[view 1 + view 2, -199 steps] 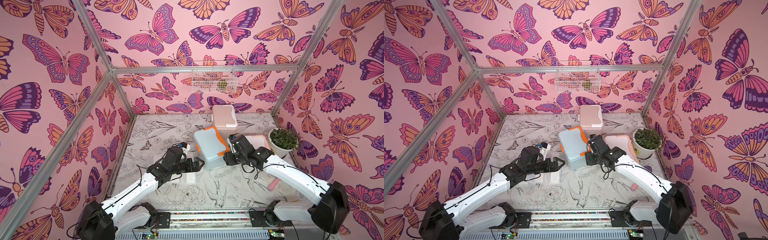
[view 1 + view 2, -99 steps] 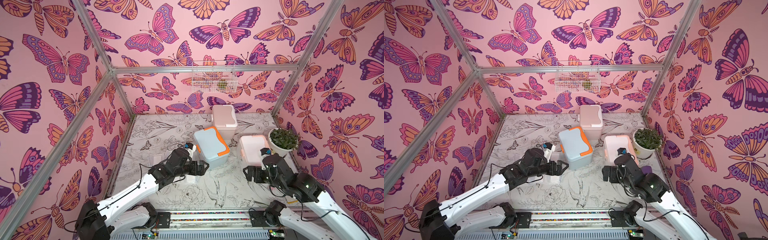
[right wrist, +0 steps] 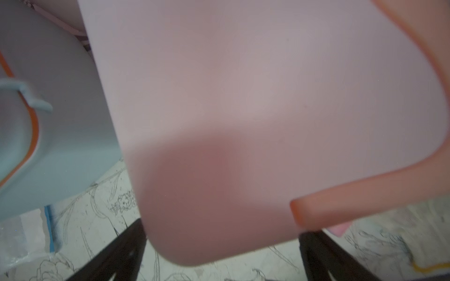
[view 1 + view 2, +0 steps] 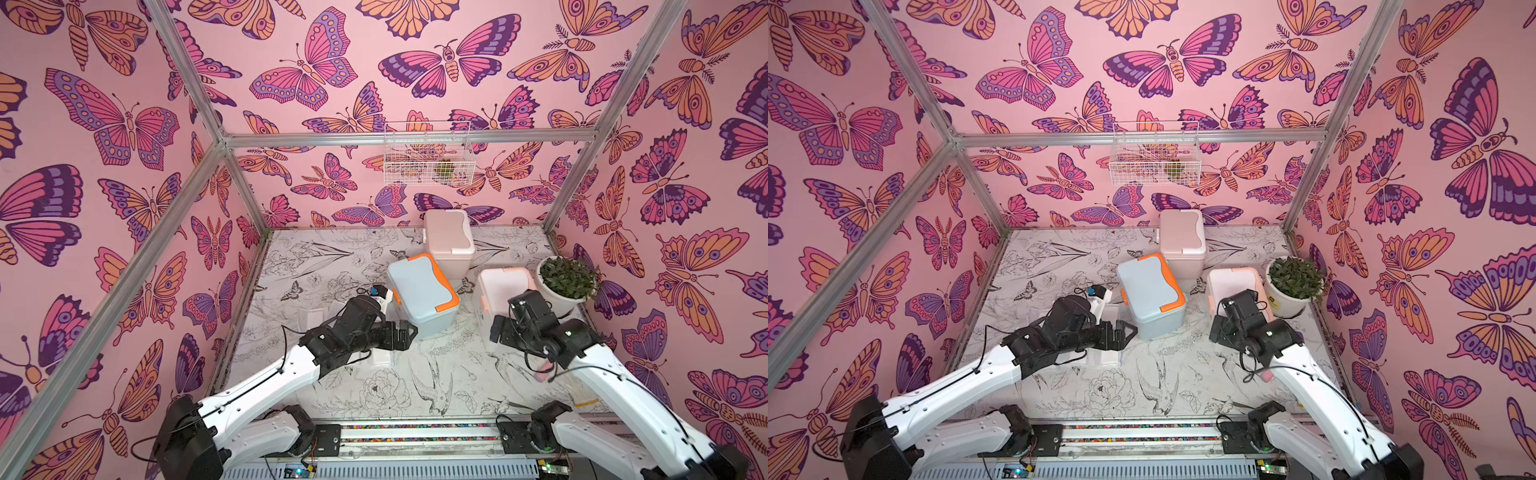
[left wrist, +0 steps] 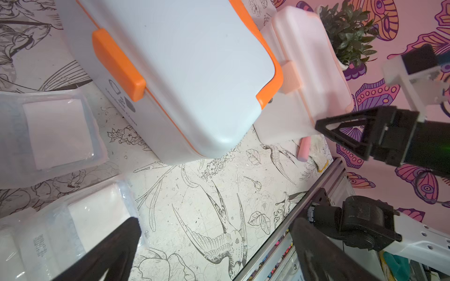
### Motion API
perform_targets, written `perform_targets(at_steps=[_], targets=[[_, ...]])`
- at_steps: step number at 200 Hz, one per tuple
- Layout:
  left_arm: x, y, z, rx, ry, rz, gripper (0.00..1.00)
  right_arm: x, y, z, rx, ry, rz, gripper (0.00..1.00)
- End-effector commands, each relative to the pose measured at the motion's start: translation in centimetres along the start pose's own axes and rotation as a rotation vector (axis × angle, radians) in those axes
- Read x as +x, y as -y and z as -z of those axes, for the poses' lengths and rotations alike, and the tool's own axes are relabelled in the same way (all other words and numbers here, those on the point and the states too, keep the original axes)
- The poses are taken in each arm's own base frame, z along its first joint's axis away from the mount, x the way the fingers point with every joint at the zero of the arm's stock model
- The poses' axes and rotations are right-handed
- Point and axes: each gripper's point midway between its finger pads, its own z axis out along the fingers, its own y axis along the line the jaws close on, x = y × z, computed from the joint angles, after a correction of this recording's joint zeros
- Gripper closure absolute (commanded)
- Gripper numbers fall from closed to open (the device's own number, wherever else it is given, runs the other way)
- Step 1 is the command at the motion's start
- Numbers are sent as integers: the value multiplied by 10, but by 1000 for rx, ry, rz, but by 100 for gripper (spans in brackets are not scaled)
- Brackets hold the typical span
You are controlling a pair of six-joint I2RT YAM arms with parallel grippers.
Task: Open first aid kits and take out gauze
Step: Move the first aid kit to the center of the board.
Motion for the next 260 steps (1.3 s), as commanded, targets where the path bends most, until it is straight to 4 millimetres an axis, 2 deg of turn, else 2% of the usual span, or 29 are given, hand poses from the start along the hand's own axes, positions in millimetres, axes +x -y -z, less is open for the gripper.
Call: perform_targets(at_steps=[1, 34, 61, 100, 133, 171, 196, 214, 227, 260], targets=[[-3, 0, 6, -15, 15, -18, 0, -37, -46, -4, -159, 57, -4, 8], [-3, -6, 10, -36, 31, -14, 0, -64, -48, -19, -96, 107, -78, 19], [-3, -8, 12, -43, 41, -9, 0, -77, -46, -32, -76, 124, -137, 21], [-4, -13, 17, -68, 60, -12, 0, -84, -41, -44, -52, 139, -114, 22], [-5, -17, 20, -82, 67, -11, 0, -79, -36, -51, -41, 112, -93, 21], [-8, -28, 24, -127, 103, -20, 0, -70, -37, -43, -64, 89, 33, 18], [-12, -39, 32, -177, 149, -38, 0, -64, -31, -34, -81, 137, 114, 10], [-15, -53, 38, -247, 199, -46, 0, -62, -26, -22, -122, 228, 141, 0], [-19, -64, 43, -297, 246, -57, 0, -63, -23, -11, -152, 313, 163, 1], [-25, -94, 57, -426, 378, -71, 0, -63, -1, 1, -123, 496, 207, 1]])
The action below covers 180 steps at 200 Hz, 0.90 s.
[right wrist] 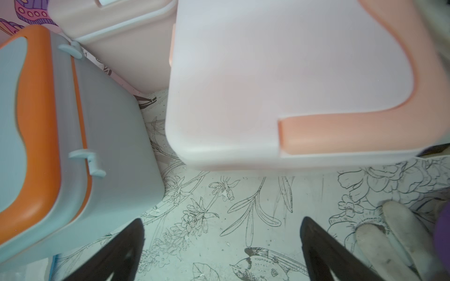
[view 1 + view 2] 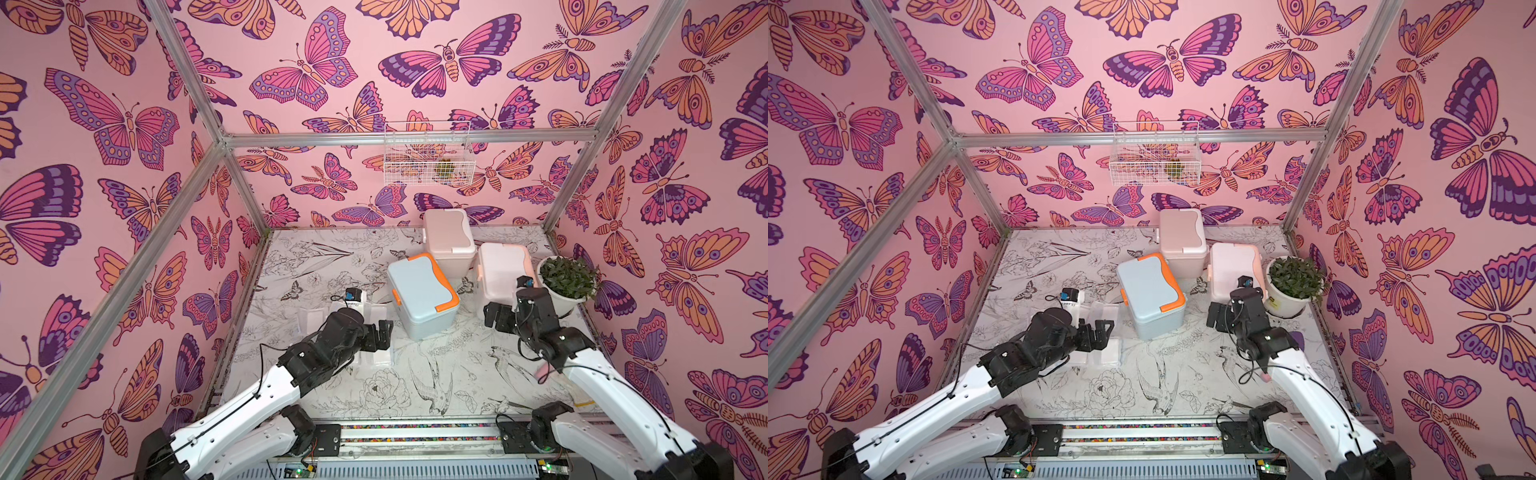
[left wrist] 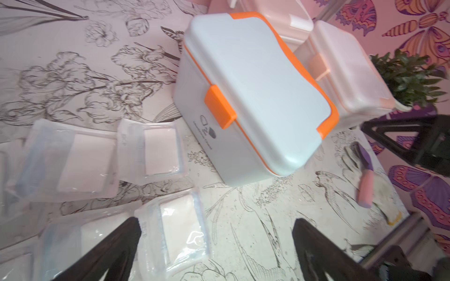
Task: Open first aid kits and take out gauze
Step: Move the first aid kit to the center of the board, then reset both arms
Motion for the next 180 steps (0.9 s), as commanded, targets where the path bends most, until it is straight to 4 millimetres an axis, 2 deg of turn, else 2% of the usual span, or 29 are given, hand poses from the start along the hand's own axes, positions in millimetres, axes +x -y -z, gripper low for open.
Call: perform_targets(at_steps=[1, 41, 52, 88, 99, 104, 107, 112, 135, 167, 180], targets=[[-11, -34, 3, -152, 121, -30, 0, -17, 11, 8, 35, 158, 78, 1], [-22, -72, -1, -287, 241, -76, 0, -10, 34, 8, 121, 255, 127, 1], [-24, -87, -5, -324, 257, -76, 0, -13, 44, 11, 175, 282, 109, 1], [-27, -130, -18, -407, 270, -113, 1, -25, 57, 13, 254, 358, 153, 1], [-29, -146, -19, -418, 293, -45, 1, -24, 66, 9, 291, 362, 151, 1], [-36, -146, -20, -385, 318, -26, 1, -24, 68, 7, 301, 370, 148, 1], [-25, -151, -24, -373, 303, -19, 1, -23, 70, 6, 304, 371, 146, 1], [-22, -155, -26, -361, 314, -6, 1, -22, 71, 4, 303, 376, 144, 1], [-25, -175, -22, -360, 397, 90, 1, -19, 80, -6, 295, 396, 103, 1], [-28, -177, -22, -301, 345, 135, 1, -13, 97, -23, 316, 372, 52, 1], [-30, -175, -19, -290, 356, 131, 1, -17, 98, -27, 327, 346, 56, 1]])
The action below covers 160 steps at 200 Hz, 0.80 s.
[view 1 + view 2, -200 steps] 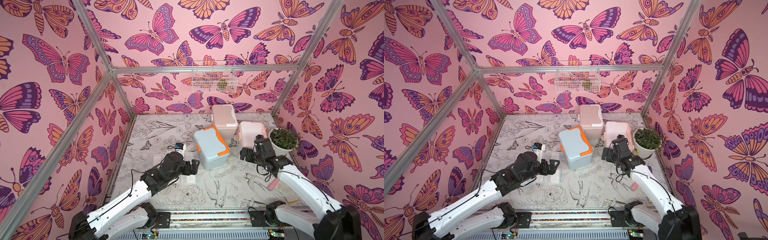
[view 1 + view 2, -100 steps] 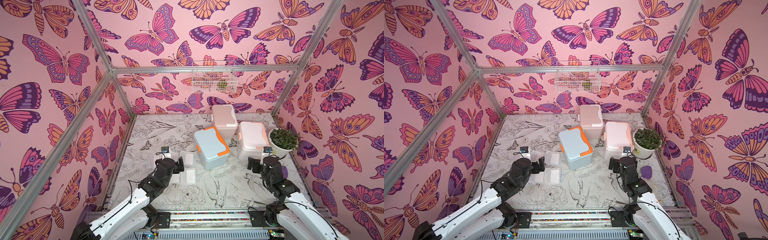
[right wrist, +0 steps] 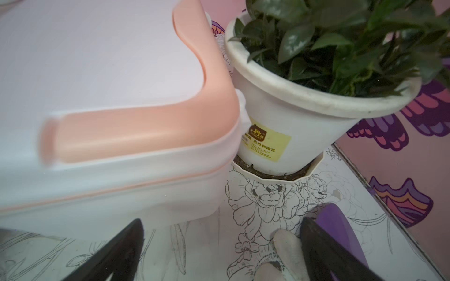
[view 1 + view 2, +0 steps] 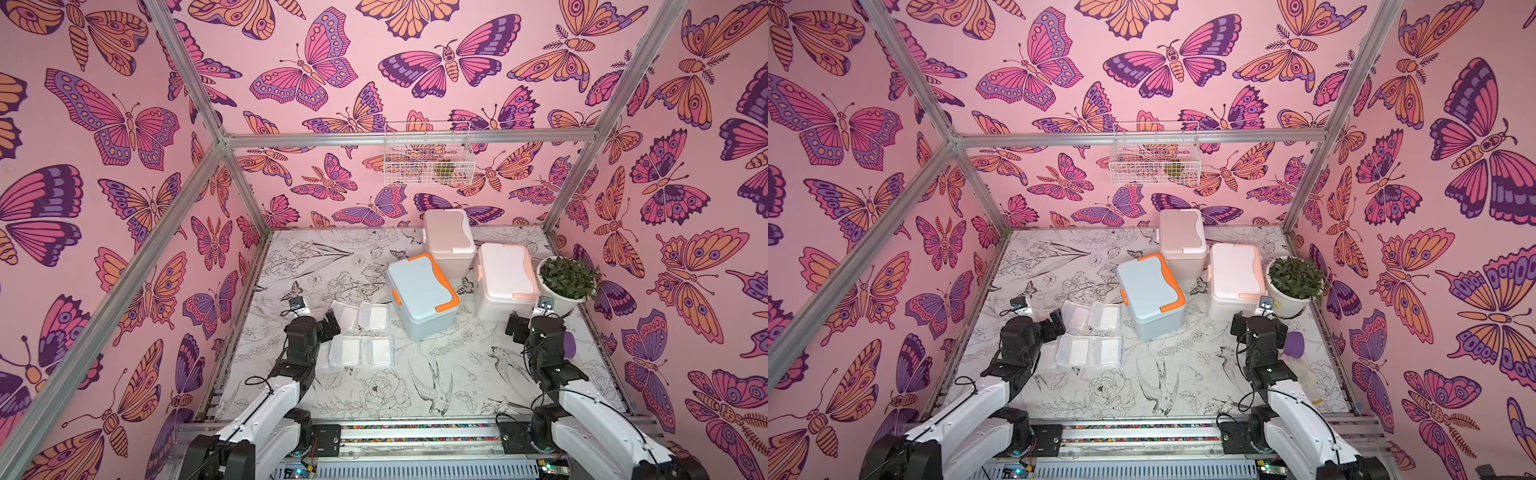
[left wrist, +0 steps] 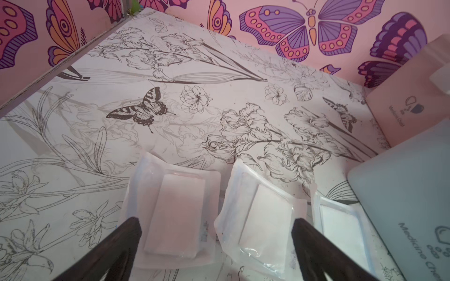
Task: Open first aid kits and take out gauze
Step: Reset both arms
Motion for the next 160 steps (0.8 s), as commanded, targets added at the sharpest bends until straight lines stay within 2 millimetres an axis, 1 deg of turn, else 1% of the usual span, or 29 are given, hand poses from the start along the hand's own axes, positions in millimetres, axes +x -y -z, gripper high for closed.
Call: perform_targets(at_steps=[1, 13, 26, 33, 42, 51, 62, 75, 86, 95, 110, 125, 129, 143, 160], targets=[[-18, 21, 6, 119, 43, 26, 1, -23, -5, -7, -21, 50, -33, 1], [-23, 22, 11, 125, 58, 17, 1, -25, -5, -11, -8, 50, -16, 1], [-31, 22, 20, 123, 77, -32, 1, -29, -8, -15, -15, 65, -7, 1], [-35, 18, 25, 97, 87, -61, 1, -31, -11, -17, -27, 71, 8, 1], [-37, 8, 29, 45, 108, -92, 1, -33, -15, -21, -40, 76, 15, 1], [-40, -4, 34, -9, 142, -57, 1, -36, -22, -24, -69, 93, 23, 1], [-45, -4, 37, 14, 188, -81, 1, -41, -28, -27, -93, 128, 19, 1], [-51, -7, 39, -9, 233, -125, 1, -47, -33, -33, -109, 163, 18, 1], [-52, -15, 37, -59, 226, -181, 1, -49, -36, -39, -109, 160, 29, 1], [-46, -23, 35, -101, 183, -205, 1, -49, -37, -42, -104, 155, 35, 1], [-35, -31, 31, -116, 157, -197, 1, -50, -38, -45, -103, 158, 35, 1], [-29, -34, 26, -92, 199, -158, 1, -52, -41, -47, -115, 162, 35, 1], [-31, -33, 25, -78, 211, -157, 1, -53, -42, -49, -116, 155, 39, 1], [-31, -26, 15, -39, 197, -190, 1, -51, -45, -52, -124, 129, 48, 1], [-31, -31, 0, -64, 185, -194, 1, -50, -43, -50, -121, 133, 40, 1]])
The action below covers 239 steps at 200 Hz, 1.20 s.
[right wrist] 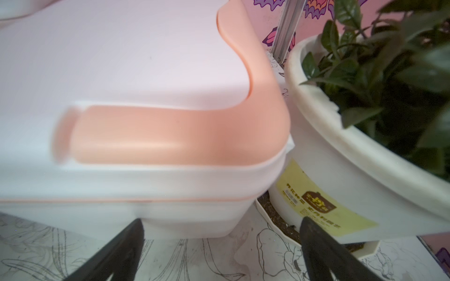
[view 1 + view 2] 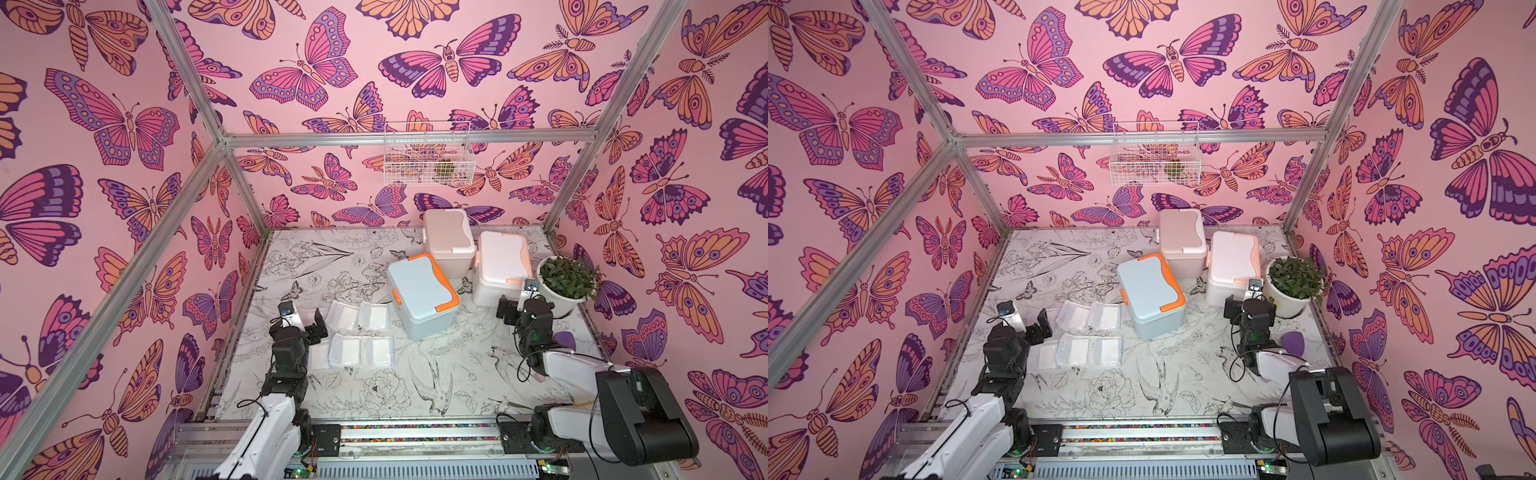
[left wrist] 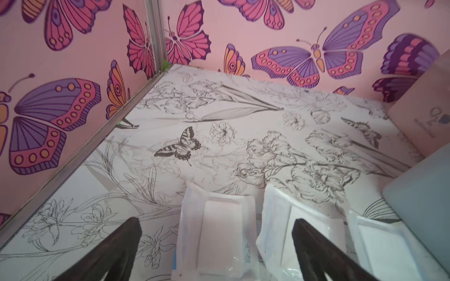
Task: Open first aid kits and take out gauze
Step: Reset both arms
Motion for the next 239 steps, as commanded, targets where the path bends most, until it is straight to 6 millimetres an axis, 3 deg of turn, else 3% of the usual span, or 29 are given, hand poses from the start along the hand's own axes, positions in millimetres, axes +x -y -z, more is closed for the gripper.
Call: perform_targets(at_steps=[1, 51, 57, 82, 103, 114, 155, 159, 239], targets=[[-16, 5, -14, 26, 73, -20, 1, -21, -1, 0, -10, 59, -18, 1], [-32, 6, -43, 29, 137, -44, 1, -19, 17, 9, 80, 66, -30, 1], [-21, 2, -50, 17, 96, -41, 1, -20, 18, 9, 79, 80, -32, 1], [-9, 3, -55, 50, 146, -39, 1, -23, 3, -5, -2, 116, -10, 1], [-3, 21, -60, 158, 156, -99, 1, -11, -10, -13, -68, 127, 28, 1], [-1, 18, -61, 136, 124, -87, 1, -5, -17, -17, -102, 126, 41, 1], [8, 17, -87, 110, -28, -93, 1, -3, -18, -29, -102, 56, 45, 1], [-5, 18, -93, 106, -7, -93, 1, -4, -18, -30, -99, 60, 41, 1], [-6, 20, -92, 102, 5, -100, 1, -3, -11, -37, -110, 16, 2, 1]])
